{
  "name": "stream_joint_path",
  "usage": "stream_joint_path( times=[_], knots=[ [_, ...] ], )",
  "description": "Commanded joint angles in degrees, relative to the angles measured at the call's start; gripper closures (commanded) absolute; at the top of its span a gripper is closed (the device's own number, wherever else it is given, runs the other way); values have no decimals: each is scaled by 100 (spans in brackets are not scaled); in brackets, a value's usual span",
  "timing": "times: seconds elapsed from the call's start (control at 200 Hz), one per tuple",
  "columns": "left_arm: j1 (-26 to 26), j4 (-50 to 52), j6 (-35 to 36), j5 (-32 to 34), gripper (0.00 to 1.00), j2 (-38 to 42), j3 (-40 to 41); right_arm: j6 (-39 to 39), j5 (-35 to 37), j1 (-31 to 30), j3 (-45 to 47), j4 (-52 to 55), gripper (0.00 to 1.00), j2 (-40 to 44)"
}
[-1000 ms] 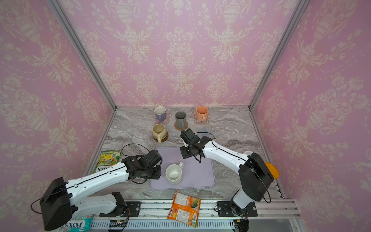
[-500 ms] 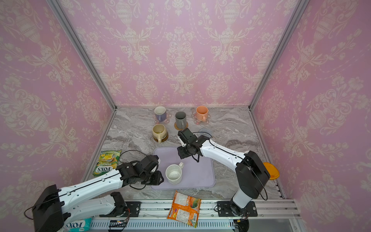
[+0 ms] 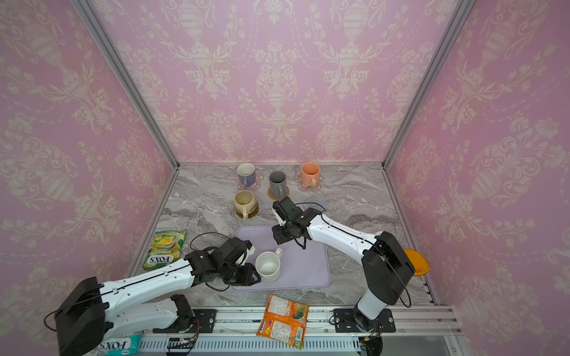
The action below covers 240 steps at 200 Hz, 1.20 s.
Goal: Place cups on coasters
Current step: Rotate the cup on the tray.
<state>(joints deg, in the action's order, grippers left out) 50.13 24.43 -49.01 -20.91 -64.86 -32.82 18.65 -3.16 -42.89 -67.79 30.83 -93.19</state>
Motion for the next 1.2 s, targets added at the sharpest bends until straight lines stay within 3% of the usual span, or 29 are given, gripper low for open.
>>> stream_joint_path(
  times=[0.0, 0.435, 1.196],
  knots=[
    [32, -326, -87, 106, 63, -53, 25, -150, 78, -39, -14, 186, 46, -60],
    [6, 2, 227, 914, 62, -423, -418, -310, 443, -47, 185, 581, 46, -138],
    [-406, -596, 584, 1086, 62, -1442, -1163, -459, 823, -52, 516, 1119, 45, 208]
  ],
)
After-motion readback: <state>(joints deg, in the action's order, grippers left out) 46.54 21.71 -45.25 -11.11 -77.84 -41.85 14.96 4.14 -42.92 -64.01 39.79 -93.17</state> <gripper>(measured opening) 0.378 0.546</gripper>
